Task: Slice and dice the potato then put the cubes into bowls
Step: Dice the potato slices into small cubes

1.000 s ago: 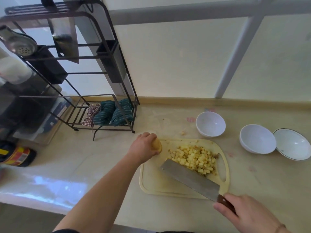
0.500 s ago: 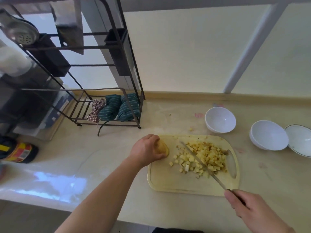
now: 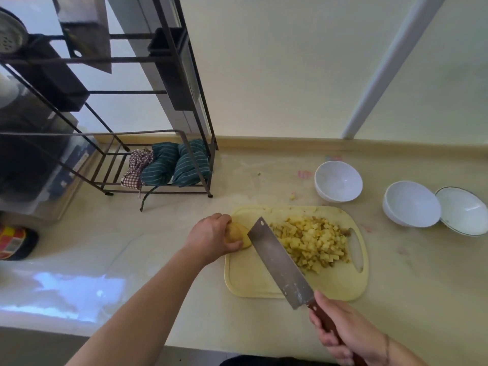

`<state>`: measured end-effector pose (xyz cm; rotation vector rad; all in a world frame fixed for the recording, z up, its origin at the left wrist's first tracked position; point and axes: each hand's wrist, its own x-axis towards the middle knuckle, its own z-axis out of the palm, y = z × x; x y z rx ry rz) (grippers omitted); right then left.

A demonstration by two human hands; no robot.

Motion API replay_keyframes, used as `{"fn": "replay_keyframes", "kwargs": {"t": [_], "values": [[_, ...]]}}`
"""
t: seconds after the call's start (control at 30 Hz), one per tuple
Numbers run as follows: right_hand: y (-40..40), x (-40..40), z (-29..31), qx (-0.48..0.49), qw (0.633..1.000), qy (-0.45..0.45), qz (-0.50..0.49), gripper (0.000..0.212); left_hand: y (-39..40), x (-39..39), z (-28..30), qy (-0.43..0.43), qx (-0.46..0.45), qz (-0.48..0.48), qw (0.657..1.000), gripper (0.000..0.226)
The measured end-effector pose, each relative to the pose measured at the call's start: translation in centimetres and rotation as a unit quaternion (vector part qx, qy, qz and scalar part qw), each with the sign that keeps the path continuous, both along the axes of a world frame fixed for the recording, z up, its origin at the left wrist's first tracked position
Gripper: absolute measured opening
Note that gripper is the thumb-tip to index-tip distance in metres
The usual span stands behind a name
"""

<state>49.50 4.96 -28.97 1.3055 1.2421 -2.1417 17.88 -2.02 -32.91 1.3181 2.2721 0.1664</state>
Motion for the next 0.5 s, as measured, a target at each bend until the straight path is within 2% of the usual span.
{"fn": "replay_keyframes", "kwargs": {"t": [0.17,0.3,0.5], "values": [[-0.1,0.5,-0.7,-0.012,0.999,0.0,-0.035,0.059,0.0,-0.3,0.4,-0.006,-0.003,-0.012,1.0,0.062],[0.2,0.7,-1.1,0.016,0.997,0.009,-0.068,0.068,0.4,-0.9,0.7,-0.02,-0.011,-0.028,0.999,0.06],[-0.4,0.3,-1.3,0.047,0.995,0.051,-0.076,0.071,2.6,-0.4,1.0,-0.062,0.045,0.007,0.997,0.059]]}}
